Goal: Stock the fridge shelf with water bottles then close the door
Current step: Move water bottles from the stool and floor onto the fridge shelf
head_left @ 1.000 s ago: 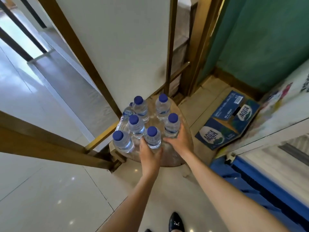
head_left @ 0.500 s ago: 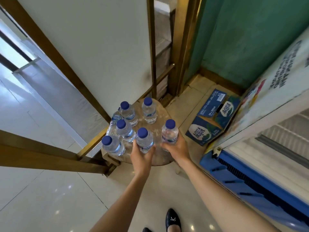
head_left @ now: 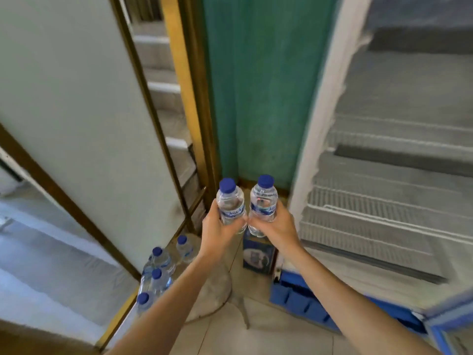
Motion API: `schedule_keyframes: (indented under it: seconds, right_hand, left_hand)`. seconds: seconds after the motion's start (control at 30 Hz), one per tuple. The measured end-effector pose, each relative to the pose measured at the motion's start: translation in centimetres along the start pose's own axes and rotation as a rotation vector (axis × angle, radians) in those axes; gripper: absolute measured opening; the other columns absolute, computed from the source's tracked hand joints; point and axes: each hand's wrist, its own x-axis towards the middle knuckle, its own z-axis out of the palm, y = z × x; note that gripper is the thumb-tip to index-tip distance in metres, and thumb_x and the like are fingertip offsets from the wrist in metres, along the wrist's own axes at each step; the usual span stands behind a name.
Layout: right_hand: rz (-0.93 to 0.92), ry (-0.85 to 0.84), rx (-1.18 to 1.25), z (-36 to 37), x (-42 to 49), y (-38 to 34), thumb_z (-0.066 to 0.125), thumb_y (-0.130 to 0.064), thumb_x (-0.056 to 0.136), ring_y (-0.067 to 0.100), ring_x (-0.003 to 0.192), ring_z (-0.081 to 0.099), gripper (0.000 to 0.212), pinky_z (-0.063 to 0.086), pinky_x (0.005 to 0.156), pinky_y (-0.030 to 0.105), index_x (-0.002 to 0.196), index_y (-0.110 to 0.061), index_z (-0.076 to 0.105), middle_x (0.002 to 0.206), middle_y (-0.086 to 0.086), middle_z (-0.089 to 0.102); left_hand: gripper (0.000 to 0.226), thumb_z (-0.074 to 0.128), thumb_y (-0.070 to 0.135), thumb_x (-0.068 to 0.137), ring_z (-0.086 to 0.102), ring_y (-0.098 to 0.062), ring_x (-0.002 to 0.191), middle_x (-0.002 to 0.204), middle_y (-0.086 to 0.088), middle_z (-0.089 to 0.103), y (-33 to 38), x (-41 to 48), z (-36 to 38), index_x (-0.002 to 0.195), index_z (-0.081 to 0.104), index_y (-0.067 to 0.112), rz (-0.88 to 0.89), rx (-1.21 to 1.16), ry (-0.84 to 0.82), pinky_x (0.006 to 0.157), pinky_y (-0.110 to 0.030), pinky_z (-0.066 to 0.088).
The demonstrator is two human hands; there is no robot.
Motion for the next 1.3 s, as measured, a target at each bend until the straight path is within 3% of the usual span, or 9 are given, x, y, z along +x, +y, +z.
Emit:
schedule_keyframes:
  seconds: [0.1,0.27,0.37,0.47,0.63,0.87,0.97,1.13,1.3]
  right_hand:
    - [-0.067,0.094,-0.001,-5.9,-0.6,-5.6,0.089,-0.029,0.059,0.005,0.092,0.069,0.064,0.056,0.086,0.034,0.117,-0.024,0.061,0.1,-0.008,0.073]
    - [-0.167,0.215,-0.025,-16.2,-1.9,-14.2,0.086,-0.013,0.067,-0.011,0.072,0.064,0.049,0.048,0.063,0.007,0.108,-0.021,0.06,0.086,-0.017,0.067]
    - [-0.208,0.334,-0.051,-21.9,-2.4,-18.1,0.087,-0.012,0.065,-0.015,0.063,0.062,0.046,0.043,0.055,0.002,0.103,-0.018,0.062,0.081,-0.015,0.068]
    - [-0.247,0.42,-0.072,-27.3,-2.7,-21.4,0.086,-0.012,0.066,-0.01,0.065,0.064,0.041,0.046,0.059,0.006,0.102,-0.016,0.065,0.081,-0.01,0.071]
    - [-0.329,0.552,-0.116,-35.4,-1.1,-25.7,0.088,-0.024,0.063,0.006,0.083,0.07,0.045,0.052,0.075,0.023,0.101,-0.02,0.065,0.09,-0.007,0.074]
    - [-0.341,0.622,-0.113,-46.3,6.1,-28.2,0.089,-0.031,0.061,0.016,0.1,0.067,0.06,0.053,0.094,0.041,0.113,-0.019,0.061,0.107,-0.003,0.071]
    - [-0.327,0.619,-0.088,-50.1,9.5,-27.3,0.089,-0.025,0.062,0.017,0.098,0.068,0.055,0.054,0.093,0.043,0.107,-0.025,0.058,0.107,0.0,0.071]
    - [-0.257,0.64,-0.061,-54.6,15.0,-25.4,0.088,-0.013,0.063,0.024,0.099,0.068,0.052,0.053,0.094,0.042,0.107,-0.015,0.06,0.109,0.007,0.07]
    - [-0.247,0.615,-0.14,-56.4,19.0,-23.9,0.089,-0.011,0.062,0.021,0.098,0.068,0.049,0.053,0.089,0.032,0.105,-0.013,0.064,0.107,0.006,0.071]
  left_hand:
    - [0.059,0.082,0.02,0.071,0.06,0.009,0.093,0.106,0.013,0.065,7.2,1.4,1.7,0.122,0.052,0.021,0.123,0.001,-0.096,0.074,-0.001,0.046]
    - [0.06,0.085,0.031,0.066,0.062,0.005,0.091,0.103,0.012,0.066,18.6,3.2,5.8,0.117,0.055,0.018,0.323,0.004,-0.254,0.079,-0.01,0.05]
    - [0.057,0.085,0.034,0.064,0.065,-0.004,0.089,0.098,0.01,0.069,24.2,4.3,9.1,0.113,0.06,0.018,0.42,-0.002,-0.296,0.073,-0.011,0.049]
    - [0.046,0.084,0.028,0.068,0.064,-0.004,0.078,0.09,0.01,0.069,29.6,5.0,12.5,0.107,0.062,0.016,0.478,-0.024,-0.337,0.064,-0.005,0.044]
    - [0.047,0.084,0.032,0.065,0.069,-0.011,0.085,0.093,0.005,0.073,36.8,7.6,18.4,0.106,0.065,0.017,0.547,-0.094,-0.412,0.079,-0.029,0.055]
    - [0.046,0.083,0.032,0.068,0.066,-0.013,0.093,0.101,0.002,0.071,44.0,14.4,28.8,0.108,0.063,0.019,0.533,-0.095,-0.436,0.084,-0.03,0.052]
    - [0.053,0.082,0.034,0.068,0.065,-0.018,0.096,0.107,-0.001,0.068,45.3,16.9,33.3,0.114,0.06,0.018,0.477,-0.063,-0.458,0.082,-0.035,0.053]
    - [0.058,0.078,0.014,0.076,0.06,-0.027,0.108,0.119,-0.01,0.062,46.0,19.7,39.5,0.126,0.051,0.006,0.35,-0.068,-0.505,0.085,-0.03,0.048]
    - [0.08,0.082,0.03,0.07,0.058,-0.03,0.114,0.129,-0.012,0.058,45.5,22.3,43.4,0.136,0.042,0.008,0.323,-0.049,-0.536,0.095,-0.045,0.051]
